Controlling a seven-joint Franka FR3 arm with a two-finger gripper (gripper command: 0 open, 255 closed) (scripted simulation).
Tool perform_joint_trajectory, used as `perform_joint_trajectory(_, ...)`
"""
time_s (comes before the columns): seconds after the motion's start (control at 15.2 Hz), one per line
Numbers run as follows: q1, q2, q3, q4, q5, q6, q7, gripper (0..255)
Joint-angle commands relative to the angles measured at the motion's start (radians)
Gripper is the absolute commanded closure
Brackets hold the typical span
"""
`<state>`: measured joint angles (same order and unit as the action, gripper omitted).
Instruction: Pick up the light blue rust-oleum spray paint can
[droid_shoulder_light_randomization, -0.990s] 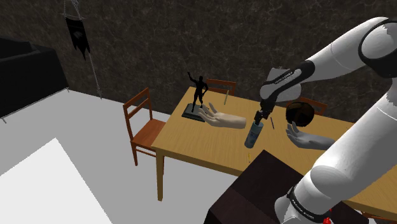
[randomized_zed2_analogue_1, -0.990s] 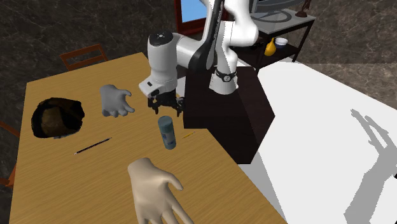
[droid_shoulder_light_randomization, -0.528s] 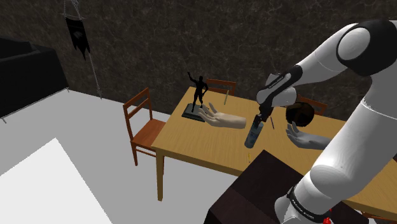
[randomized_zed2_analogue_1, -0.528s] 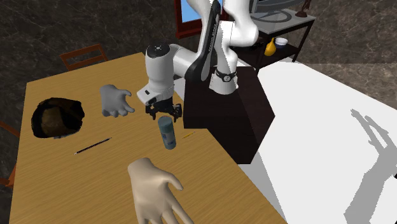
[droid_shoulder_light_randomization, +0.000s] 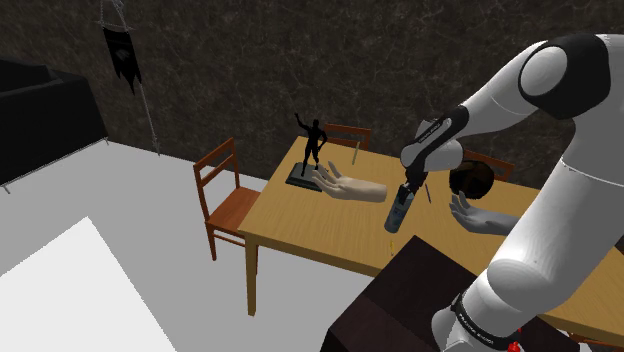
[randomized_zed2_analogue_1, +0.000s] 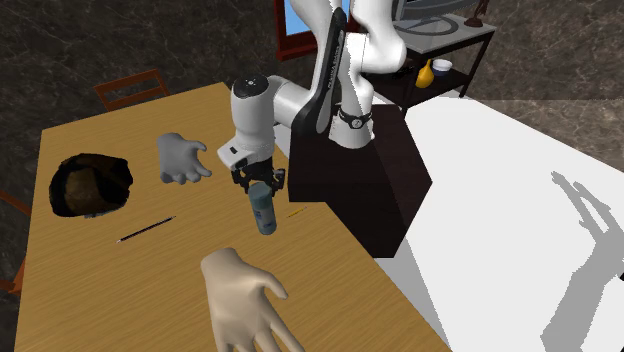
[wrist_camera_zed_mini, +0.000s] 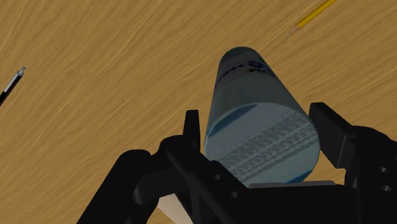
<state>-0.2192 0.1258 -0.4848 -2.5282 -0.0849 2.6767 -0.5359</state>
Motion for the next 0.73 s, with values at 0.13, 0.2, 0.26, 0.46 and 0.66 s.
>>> perform_joint_trajectory(0.13, -0.001, 0.002, 0.0, -0.001, 0.0, 0.001, -0.001, 255)
perform_joint_trajectory(0.2, 0.0, 0.002, 0.0, -0.001, 0.0, 0.001, 0.0, 255)
perform_joint_trajectory(0.26, 0.0, 0.0, -0.001, -0.001, -0.001, 0.0, 0.001, 255)
perform_joint_trajectory(0.46, 0.006, -0.046, -0.011, 0.001, -0.036, -0.045, 0.022, 255)
perform_joint_trajectory(0.66, 0.009, -0.09, -0.017, 0.007, -0.066, -0.091, 0.041, 255)
